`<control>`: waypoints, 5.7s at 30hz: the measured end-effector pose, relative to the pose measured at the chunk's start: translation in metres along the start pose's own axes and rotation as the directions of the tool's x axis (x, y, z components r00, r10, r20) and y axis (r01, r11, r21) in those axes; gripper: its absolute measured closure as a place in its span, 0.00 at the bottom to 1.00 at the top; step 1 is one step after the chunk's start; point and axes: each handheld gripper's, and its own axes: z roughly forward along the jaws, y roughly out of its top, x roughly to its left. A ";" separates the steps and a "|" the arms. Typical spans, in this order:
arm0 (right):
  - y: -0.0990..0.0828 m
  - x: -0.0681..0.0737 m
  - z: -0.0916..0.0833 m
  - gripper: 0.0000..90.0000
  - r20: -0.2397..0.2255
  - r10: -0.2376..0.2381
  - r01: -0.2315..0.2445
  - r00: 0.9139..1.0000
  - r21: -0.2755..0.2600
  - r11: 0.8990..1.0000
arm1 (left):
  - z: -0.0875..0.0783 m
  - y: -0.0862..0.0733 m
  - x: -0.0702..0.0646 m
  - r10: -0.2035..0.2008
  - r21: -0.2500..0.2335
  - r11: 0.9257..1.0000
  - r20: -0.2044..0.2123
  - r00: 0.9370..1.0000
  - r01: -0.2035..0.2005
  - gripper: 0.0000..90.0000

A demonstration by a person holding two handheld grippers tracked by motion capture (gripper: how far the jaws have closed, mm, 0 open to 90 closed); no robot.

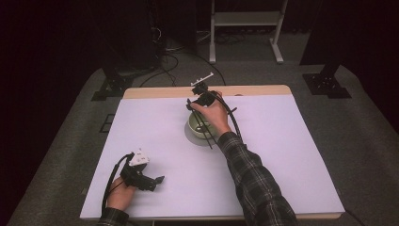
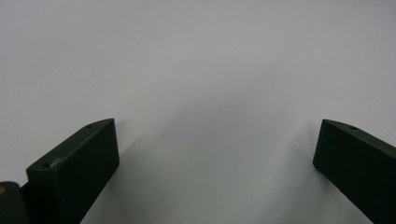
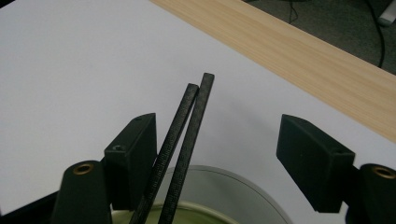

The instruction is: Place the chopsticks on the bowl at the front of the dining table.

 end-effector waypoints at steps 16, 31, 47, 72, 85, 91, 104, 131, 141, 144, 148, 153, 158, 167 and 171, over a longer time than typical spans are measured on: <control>0.000 -0.009 -0.029 0.33 0.019 0.002 -0.001 1.000 -0.049 0.999 | 0.000 0.000 0.000 0.003 0.001 1.000 -0.001 1.000 -0.003 0.00; -0.036 -0.009 -0.087 0.79 -0.092 -0.046 0.037 0.995 -0.096 0.995 | 0.000 0.000 0.000 -0.001 0.001 1.000 0.000 1.000 0.001 0.00; -0.073 -0.011 -0.086 0.87 -0.153 -0.077 0.069 0.985 -0.052 0.996 | 0.000 0.000 0.000 -0.001 -0.001 1.000 -0.001 1.000 0.001 0.00; -0.081 0.009 -0.065 0.87 -0.196 -0.120 0.120 0.973 -0.009 0.993 | 0.000 0.000 0.000 0.000 -0.001 1.000 0.000 1.000 0.000 0.00; -0.078 0.017 -0.063 0.86 -0.209 -0.138 0.138 0.968 -0.012 0.990 | 0.000 0.000 0.000 -0.001 -0.001 1.000 0.000 1.000 0.001 0.00; -0.078 0.018 -0.064 0.85 -0.205 -0.140 0.140 0.969 -0.015 0.990 | 0.000 0.000 0.000 0.001 0.000 1.000 -0.001 1.000 -0.001 0.00; -0.088 0.035 -0.106 0.85 -0.243 -0.212 0.199 0.947 -0.079 0.977 | 0.000 0.000 0.000 0.001 0.001 1.000 -0.001 1.000 -0.001 0.00; -0.143 0.101 -0.115 0.83 -0.354 -0.334 0.327 0.874 -0.079 0.942 | 0.000 0.000 0.000 -0.001 -0.001 1.000 -0.001 1.000 0.001 0.00; -0.136 0.098 -0.106 0.83 -0.344 -0.328 0.323 0.880 -0.072 0.944 | 0.000 0.000 0.000 0.001 0.000 1.000 -0.001 1.000 -0.001 0.00; -0.134 0.095 -0.104 0.83 -0.340 -0.321 0.317 0.884 -0.070 0.946 | 0.000 0.000 0.000 0.000 0.000 1.000 -0.001 1.000 0.000 0.00; -0.131 0.094 -0.102 0.84 -0.336 -0.317 0.314 0.887 -0.064 0.947 | 0.000 0.000 0.000 0.000 -0.001 1.000 -0.001 1.000 0.000 0.00; -0.129 0.090 -0.097 0.83 -0.330 -0.319 0.318 0.888 -0.059 0.946 | 0.000 0.000 0.000 0.000 -0.001 1.000 -0.001 1.000 0.000 0.00; -0.133 0.091 -0.100 0.81 -0.340 -0.315 0.314 0.886 -0.059 0.948 | 0.000 0.000 0.000 0.002 -0.001 1.000 -0.001 1.000 -0.002 0.00; -0.151 0.070 -0.114 0.73 -0.314 -0.281 0.275 0.907 -0.062 0.959 | 0.000 0.000 0.000 -0.002 -0.003 1.000 -0.001 1.000 0.002 0.00; -0.158 0.055 -0.120 0.65 -0.276 -0.254 0.247 0.927 -0.059 0.967 | 0.000 0.000 0.000 -0.003 -0.002 1.000 0.000 1.000 0.003 0.00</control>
